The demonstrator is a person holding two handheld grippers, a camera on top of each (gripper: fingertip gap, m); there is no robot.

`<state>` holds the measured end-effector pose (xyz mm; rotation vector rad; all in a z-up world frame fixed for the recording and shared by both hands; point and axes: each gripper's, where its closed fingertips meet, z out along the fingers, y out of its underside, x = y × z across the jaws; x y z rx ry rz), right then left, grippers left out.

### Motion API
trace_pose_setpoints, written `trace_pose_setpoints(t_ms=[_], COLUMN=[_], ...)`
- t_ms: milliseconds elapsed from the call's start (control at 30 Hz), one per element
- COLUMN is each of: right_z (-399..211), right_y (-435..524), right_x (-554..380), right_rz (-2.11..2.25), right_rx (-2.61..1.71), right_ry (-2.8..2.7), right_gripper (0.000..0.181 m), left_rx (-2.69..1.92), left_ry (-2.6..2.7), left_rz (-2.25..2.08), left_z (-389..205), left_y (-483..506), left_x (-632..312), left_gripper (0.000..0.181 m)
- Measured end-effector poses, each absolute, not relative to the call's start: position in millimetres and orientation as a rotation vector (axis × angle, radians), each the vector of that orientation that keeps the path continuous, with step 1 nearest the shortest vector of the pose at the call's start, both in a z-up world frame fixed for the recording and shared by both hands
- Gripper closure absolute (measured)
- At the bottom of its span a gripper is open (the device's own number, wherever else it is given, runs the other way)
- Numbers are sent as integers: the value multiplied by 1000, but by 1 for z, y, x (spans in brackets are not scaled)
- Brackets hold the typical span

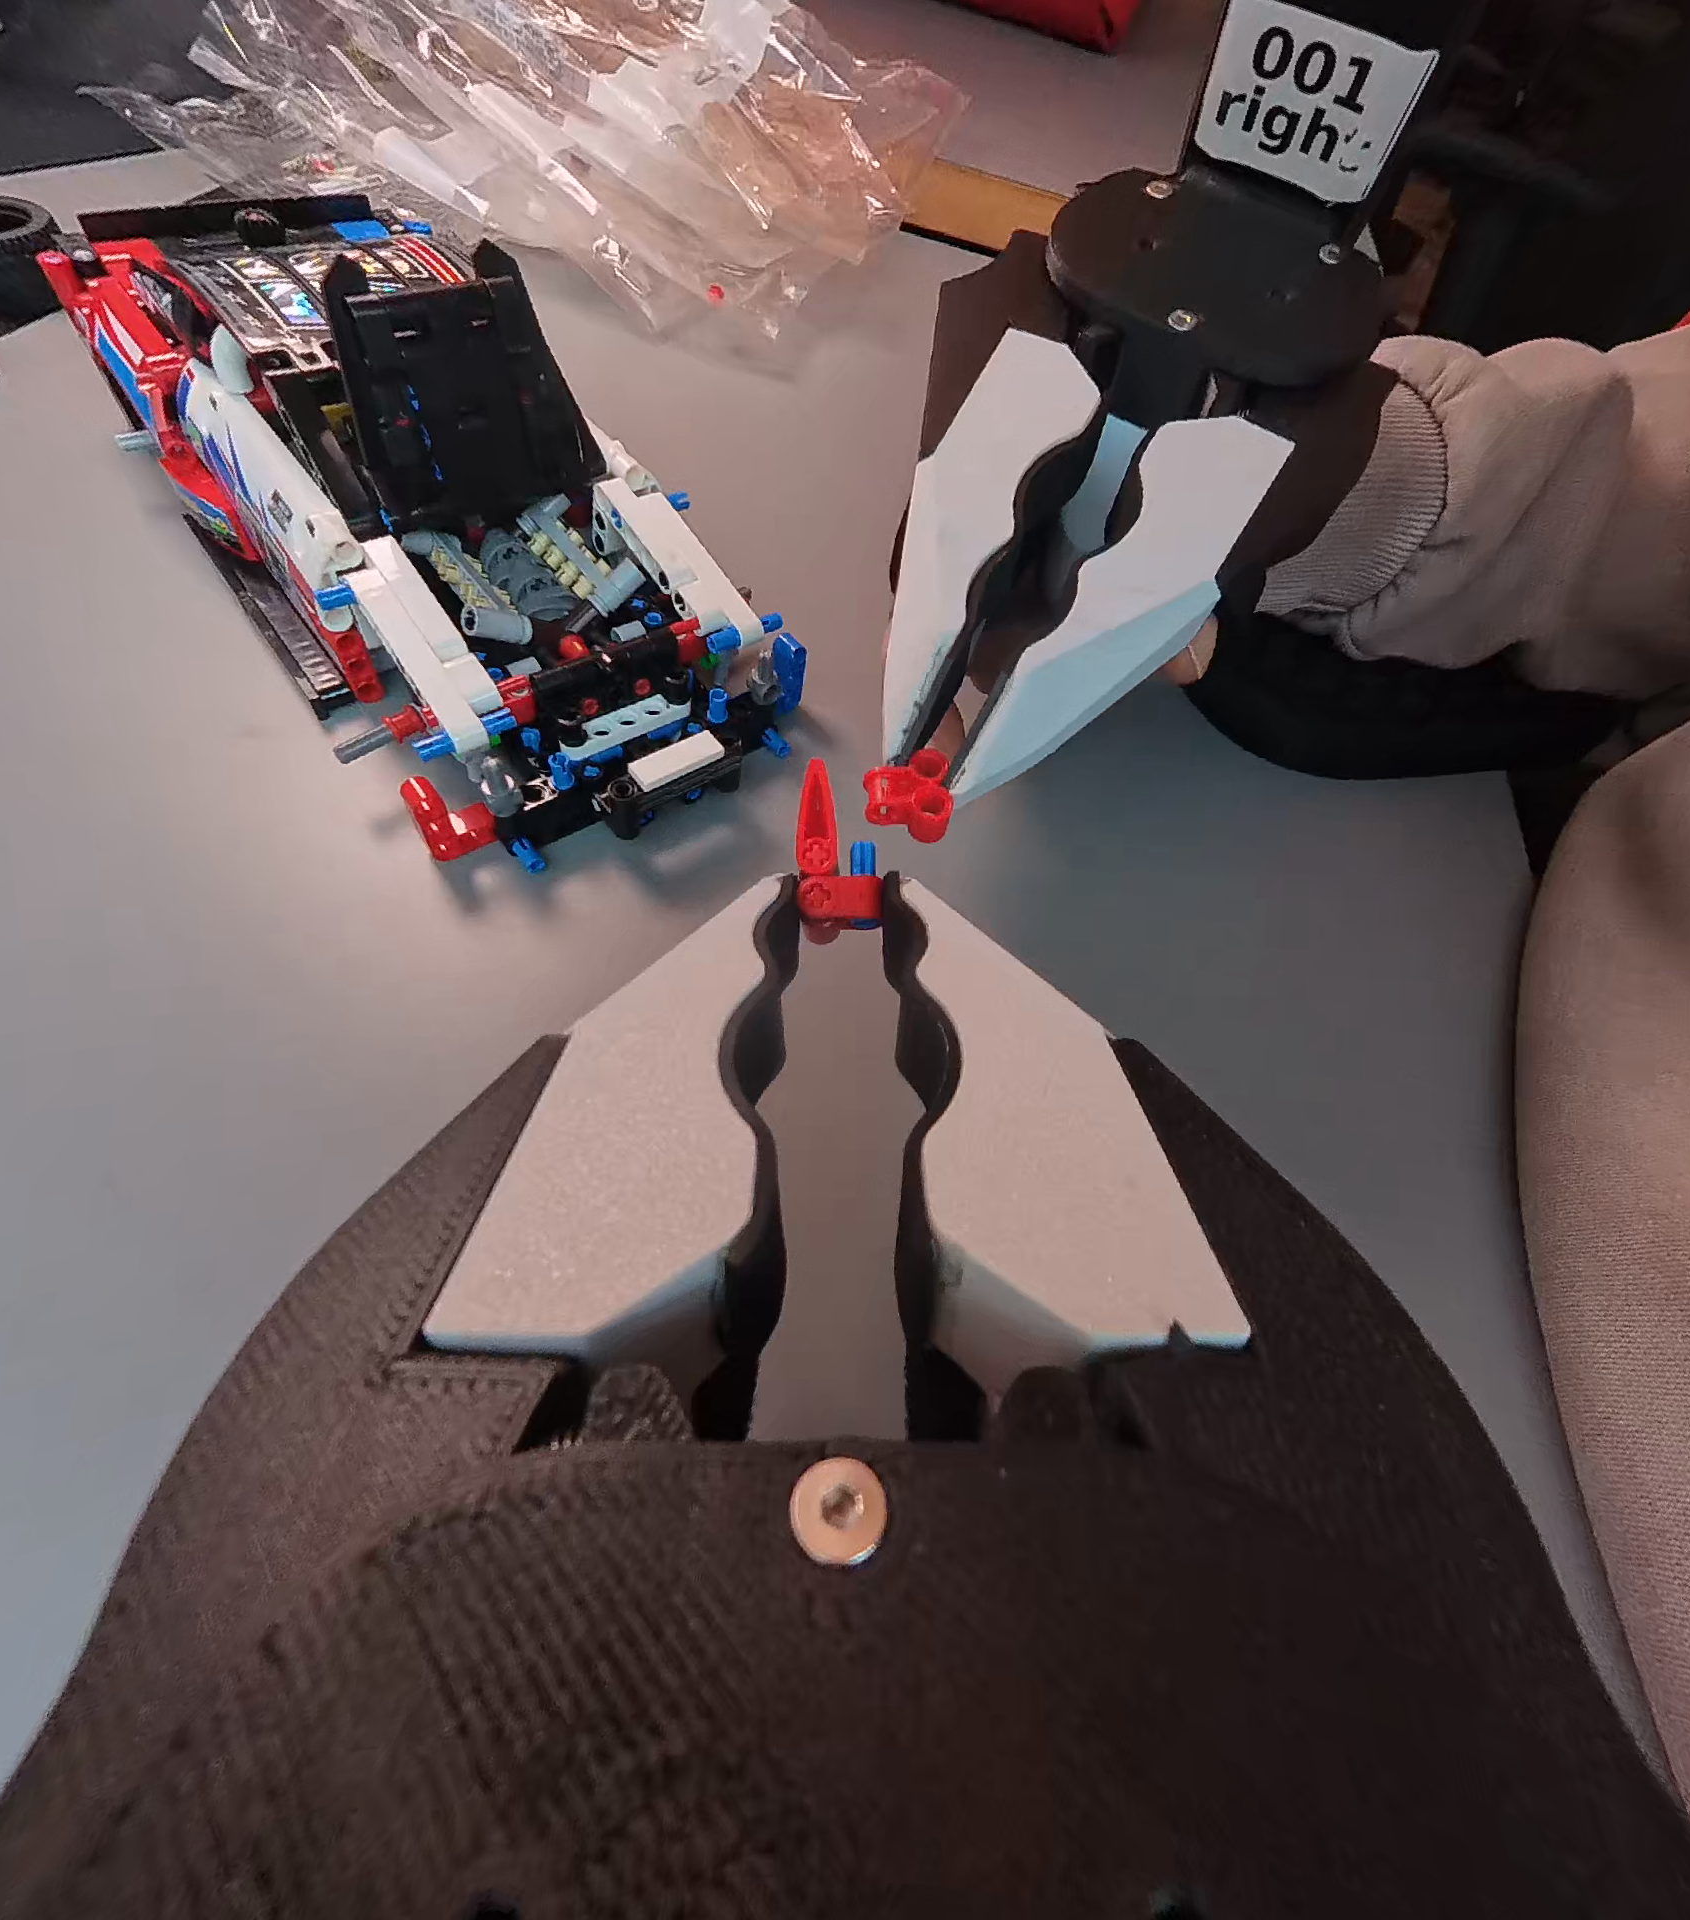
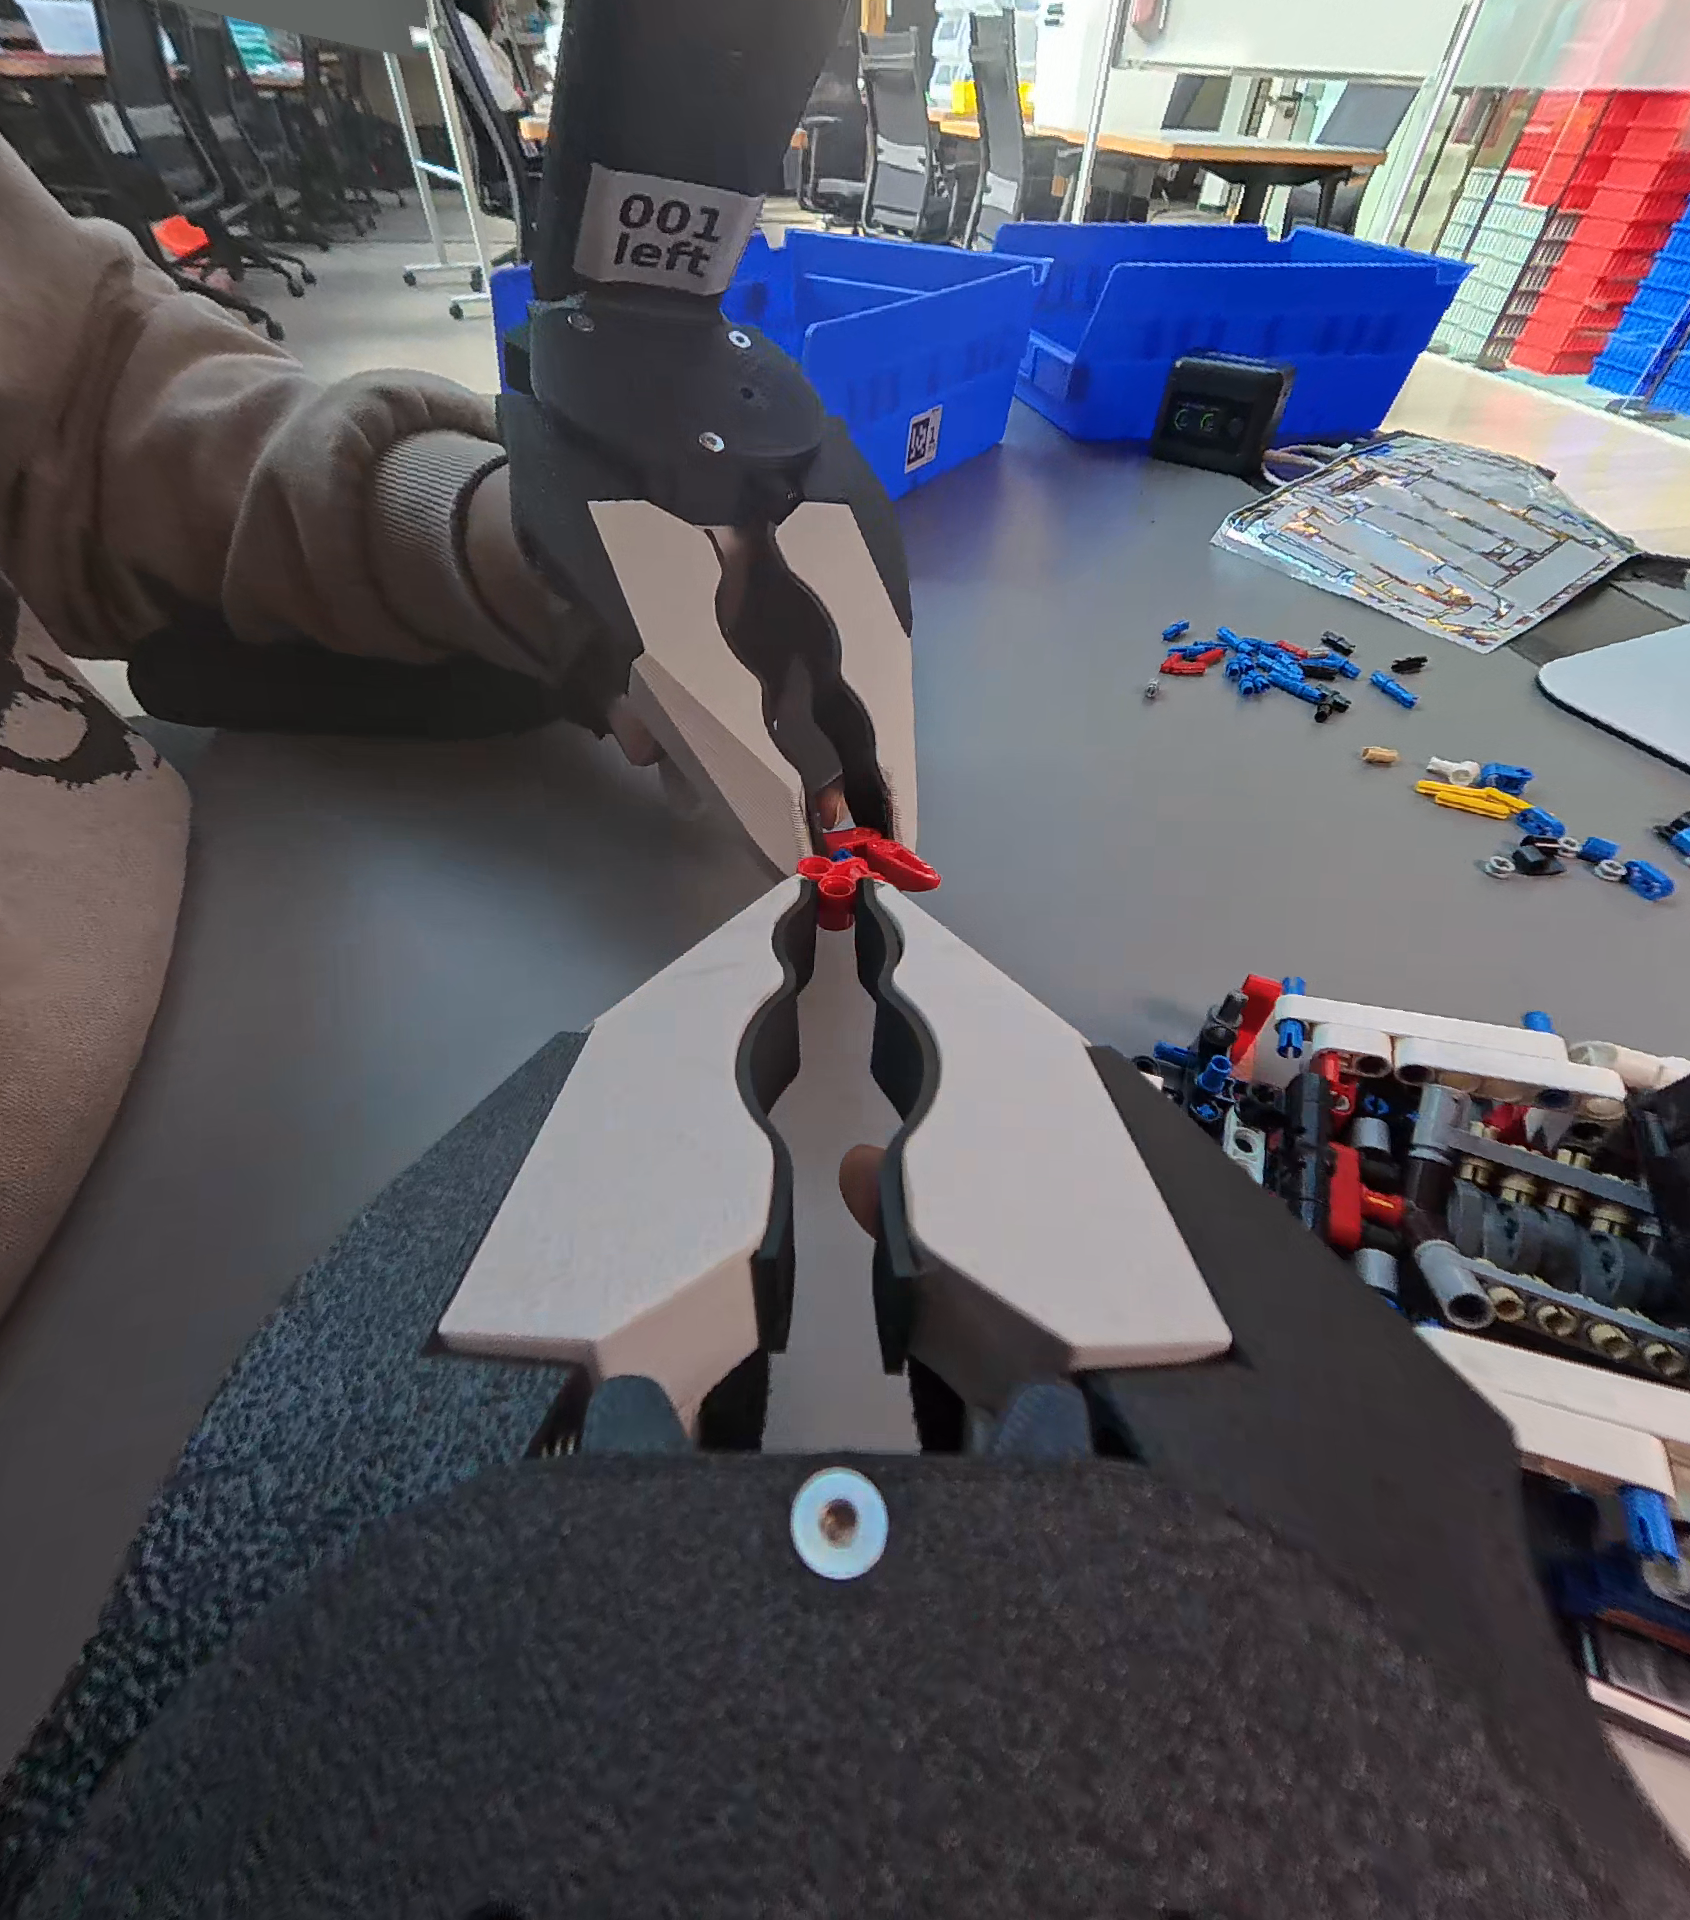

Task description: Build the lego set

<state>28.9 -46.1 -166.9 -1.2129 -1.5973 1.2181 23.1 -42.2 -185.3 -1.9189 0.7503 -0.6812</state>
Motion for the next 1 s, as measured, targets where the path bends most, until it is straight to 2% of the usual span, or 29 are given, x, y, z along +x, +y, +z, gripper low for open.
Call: trace_pose_setpoints(t_ms=[733,1000], right_z=[-174,-147], right_y=[-57,-53], right_x=[37,36], right_rz=[1186,1284], right_rx=[-1133,-1118], right_ry=[-1705,-1579], right_gripper=[177,178], left_rx=[-1979,-1920], left_ry=[676,550], left_rz=[-918,-1161], left_z=[-191,-172], left_y=[-53,-53], left_x=[39,50], left_gripper=[169,168])
